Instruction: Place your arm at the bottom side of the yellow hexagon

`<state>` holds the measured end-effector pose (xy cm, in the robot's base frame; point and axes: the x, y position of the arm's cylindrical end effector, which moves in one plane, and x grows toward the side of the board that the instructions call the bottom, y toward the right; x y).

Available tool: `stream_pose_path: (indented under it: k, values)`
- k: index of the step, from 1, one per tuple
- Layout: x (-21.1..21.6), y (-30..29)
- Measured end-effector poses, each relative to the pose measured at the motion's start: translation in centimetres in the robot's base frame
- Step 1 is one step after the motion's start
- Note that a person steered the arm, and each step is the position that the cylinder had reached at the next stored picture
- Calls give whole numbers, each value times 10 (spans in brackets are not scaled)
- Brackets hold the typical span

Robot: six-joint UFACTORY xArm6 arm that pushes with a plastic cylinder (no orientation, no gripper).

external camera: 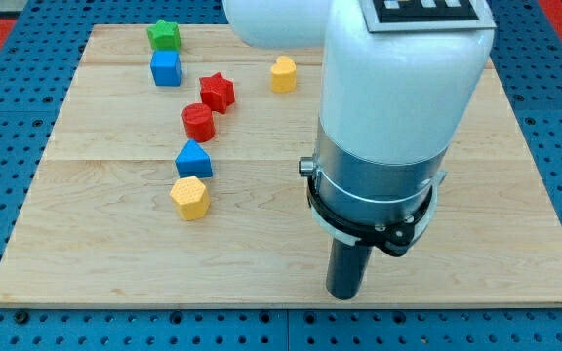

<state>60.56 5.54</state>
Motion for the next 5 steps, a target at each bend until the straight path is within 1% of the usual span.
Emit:
stream_pose_path:
  k: [2, 3, 4, 5]
  values:
    - [13, -13]
    - [13, -39]
    - [12, -97]
    - [-7, -166]
